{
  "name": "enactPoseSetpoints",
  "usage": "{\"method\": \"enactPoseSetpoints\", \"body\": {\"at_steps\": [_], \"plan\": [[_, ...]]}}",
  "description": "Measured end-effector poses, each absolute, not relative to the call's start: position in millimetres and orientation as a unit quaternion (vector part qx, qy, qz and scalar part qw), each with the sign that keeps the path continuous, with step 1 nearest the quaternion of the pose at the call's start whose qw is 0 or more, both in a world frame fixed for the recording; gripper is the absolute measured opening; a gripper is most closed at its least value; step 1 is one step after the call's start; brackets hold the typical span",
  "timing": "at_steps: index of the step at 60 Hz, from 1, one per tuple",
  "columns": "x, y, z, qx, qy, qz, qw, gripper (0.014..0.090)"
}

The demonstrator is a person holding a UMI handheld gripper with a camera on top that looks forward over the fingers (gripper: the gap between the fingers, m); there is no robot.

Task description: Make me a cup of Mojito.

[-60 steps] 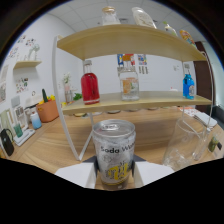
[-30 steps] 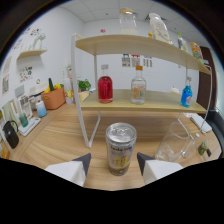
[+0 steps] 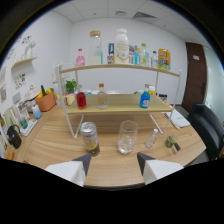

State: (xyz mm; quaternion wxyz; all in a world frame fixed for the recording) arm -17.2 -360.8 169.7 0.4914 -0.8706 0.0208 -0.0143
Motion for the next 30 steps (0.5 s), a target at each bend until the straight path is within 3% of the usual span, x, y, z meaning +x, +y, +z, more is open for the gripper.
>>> {"method": "enactPoseSetpoints", "body": {"at_steps": [30], "plan": [[27.4, -374.7, 171.2, -0.873, 0.004, 0.004, 0.488, 0.0847]]}}
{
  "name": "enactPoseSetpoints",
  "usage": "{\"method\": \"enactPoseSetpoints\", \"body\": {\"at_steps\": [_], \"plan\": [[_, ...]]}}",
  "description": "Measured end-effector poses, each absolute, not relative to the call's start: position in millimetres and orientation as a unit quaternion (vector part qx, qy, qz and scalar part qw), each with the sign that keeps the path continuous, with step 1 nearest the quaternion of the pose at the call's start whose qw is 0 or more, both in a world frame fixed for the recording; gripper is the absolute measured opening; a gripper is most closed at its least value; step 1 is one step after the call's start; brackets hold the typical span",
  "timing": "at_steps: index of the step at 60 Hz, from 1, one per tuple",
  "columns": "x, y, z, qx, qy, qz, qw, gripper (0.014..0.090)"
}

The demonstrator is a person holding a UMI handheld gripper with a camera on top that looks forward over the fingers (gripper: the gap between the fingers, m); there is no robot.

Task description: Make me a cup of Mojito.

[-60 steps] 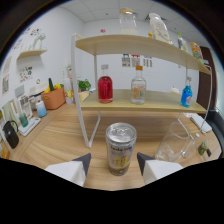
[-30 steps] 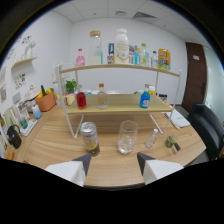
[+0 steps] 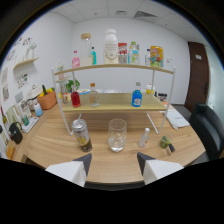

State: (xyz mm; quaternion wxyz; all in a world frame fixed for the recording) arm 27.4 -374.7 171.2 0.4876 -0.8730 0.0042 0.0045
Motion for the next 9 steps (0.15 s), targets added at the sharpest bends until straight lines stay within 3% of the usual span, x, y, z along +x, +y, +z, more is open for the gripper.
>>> {"method": "enactPoseSetpoints", "body": {"at_steps": [9], "plan": [[28.2, -374.1, 169.5, -0.875, 0.006, 0.012, 0.483, 0.0847]]}}
